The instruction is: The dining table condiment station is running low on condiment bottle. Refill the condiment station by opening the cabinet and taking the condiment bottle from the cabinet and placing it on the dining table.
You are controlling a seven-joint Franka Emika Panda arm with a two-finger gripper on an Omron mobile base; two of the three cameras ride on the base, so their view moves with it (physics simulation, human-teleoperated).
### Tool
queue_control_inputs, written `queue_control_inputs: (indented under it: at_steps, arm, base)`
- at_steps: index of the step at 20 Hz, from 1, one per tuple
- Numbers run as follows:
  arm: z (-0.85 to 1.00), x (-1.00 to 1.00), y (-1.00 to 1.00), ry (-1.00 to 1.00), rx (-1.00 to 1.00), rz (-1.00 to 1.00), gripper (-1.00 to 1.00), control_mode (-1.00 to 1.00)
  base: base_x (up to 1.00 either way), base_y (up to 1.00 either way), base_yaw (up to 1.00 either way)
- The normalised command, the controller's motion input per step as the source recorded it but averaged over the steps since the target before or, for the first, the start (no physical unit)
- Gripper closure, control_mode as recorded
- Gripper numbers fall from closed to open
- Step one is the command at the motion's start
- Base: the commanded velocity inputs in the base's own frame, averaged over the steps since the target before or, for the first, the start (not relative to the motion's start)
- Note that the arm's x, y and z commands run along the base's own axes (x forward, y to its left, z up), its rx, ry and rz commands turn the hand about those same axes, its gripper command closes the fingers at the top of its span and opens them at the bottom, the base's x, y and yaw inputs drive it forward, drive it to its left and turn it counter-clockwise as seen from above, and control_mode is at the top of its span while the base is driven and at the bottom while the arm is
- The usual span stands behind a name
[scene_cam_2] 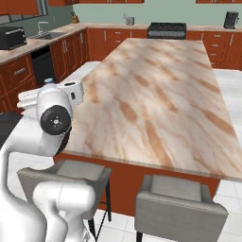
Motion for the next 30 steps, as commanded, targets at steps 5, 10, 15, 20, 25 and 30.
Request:
queue_control_inputs:
  at_steps: [5, 10, 15, 20, 25, 30]
  arm:
    - [-0.75, 1.0, -0.1, 0.03, 0.0, 0.32, 1.0, -1.0]
    - [-0.98, 0.96, 0.0, 0.06, 0.0, 0.34, 1.0, -1.0]
    - [-0.9, 0.78, -0.08, 0.03, 0.0, 0.33, 1.0, -1.0]
    - [-0.66, 0.65, -0.13, -0.01, -0.01, 0.24, 1.0, -1.0]
    - [-0.59, 0.77, 0.0, 0.0, -0.01, 0.18, 1.0, -1.0]
    - [-0.41, 0.68, -0.01, -0.07, 0.0, 0.15, 1.0, -1.0]
  base:
    - [0.0, 0.0, 0.0]
    - [0.0, 0.0, 0.0]
    - [0.0, 0.0, 0.0]
    - [0.0, 0.0, 0.0]
    - [0.0, 0.0, 0.0]
    - [0.0, 0.0, 0.0]
